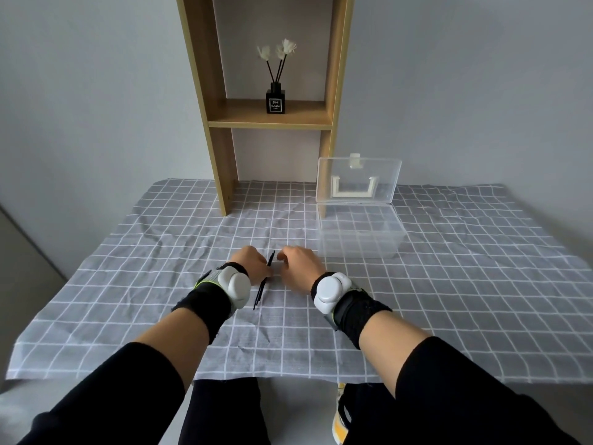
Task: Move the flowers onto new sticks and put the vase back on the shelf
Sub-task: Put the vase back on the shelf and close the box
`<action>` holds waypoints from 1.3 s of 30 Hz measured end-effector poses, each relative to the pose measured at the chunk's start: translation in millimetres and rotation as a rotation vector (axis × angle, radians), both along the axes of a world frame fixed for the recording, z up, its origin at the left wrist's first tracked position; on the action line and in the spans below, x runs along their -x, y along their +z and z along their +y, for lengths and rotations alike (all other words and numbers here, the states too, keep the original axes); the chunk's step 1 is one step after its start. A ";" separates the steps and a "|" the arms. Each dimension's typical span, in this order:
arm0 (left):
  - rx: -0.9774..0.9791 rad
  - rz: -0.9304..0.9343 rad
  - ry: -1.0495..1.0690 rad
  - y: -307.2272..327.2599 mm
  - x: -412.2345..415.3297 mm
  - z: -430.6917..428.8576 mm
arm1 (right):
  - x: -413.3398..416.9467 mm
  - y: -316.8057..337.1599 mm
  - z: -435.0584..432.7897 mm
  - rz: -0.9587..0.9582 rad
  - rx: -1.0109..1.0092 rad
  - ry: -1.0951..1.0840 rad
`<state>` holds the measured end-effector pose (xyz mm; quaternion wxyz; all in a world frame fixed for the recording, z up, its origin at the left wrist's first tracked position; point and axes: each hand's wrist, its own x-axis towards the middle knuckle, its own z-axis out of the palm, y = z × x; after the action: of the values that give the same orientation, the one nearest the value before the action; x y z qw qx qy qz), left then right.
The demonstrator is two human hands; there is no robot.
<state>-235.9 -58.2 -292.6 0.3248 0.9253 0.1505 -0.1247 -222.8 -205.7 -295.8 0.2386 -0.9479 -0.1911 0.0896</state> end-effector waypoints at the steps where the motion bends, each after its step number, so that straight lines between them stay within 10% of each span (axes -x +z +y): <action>1: 0.074 -0.019 0.024 -1.7 -1.2 1.5 | 0.5 0.0 0.0 0.013 -0.020 -0.022; 13: 1.117 -0.320 0.328 24.5 -16.5 -15.1 | -9.1 39.3 -5.9 -0.161 -0.169 -0.078; 27: 1.039 -0.480 0.186 41.3 -50.3 -71.6 | -46.8 80.2 -76.0 -0.138 -0.220 -0.094; 39: 0.267 -0.686 0.107 56.9 -92.1 -105.6 | -100.8 67.7 -144.7 -0.191 0.155 -0.132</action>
<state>-143.8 -163.8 -235.7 0.4801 0.8537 0.0635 0.1912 -122.0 -350.4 -228.1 0.1508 -0.9782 -0.1426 -0.0024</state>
